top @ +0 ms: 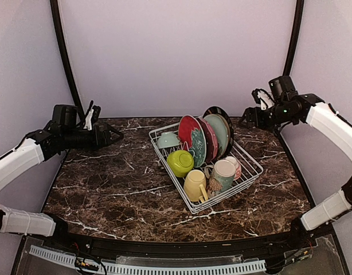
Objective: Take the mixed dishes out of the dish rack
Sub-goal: Grab the plate from the dish rack.
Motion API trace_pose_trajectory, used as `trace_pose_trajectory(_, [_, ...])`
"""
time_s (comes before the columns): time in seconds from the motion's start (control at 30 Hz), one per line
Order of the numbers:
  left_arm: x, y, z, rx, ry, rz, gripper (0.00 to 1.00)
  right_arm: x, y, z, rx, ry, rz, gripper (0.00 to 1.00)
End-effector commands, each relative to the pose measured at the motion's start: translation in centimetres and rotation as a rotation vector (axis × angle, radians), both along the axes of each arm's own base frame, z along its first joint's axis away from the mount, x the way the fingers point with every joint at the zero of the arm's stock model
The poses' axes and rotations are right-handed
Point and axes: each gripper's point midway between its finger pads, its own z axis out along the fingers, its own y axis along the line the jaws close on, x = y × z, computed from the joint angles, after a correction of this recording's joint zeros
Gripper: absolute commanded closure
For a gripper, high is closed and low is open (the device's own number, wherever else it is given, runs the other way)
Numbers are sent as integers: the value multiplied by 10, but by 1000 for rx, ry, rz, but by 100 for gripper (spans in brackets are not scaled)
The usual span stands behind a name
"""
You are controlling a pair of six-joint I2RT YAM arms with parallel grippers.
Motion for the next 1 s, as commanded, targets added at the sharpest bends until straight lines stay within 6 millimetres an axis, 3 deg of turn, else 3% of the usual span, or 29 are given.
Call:
trace_pose_trajectory(0.0, [-14,-21,-12,-58,31,-59,3,18,39,11,9,-74,85,21])
trace_pose_trajectory(0.17, [-24,-31,-22,-119,58,-62,4,44,53,-5,-125,-96,73,34])
trace_pose_trajectory(0.3, [-32,-35,-29,-117,69,-81,5,63,50,-14,-283,-122,35,43])
trace_pose_trajectory(0.63, [-37,-32,-30,-114,60,-53,6,82,48,-33,-407,-126,18,72])
trace_pose_trajectory(0.97, [-40,-26,-33,-73,61,-47,7,100,53,-54,-467,-123,48,73])
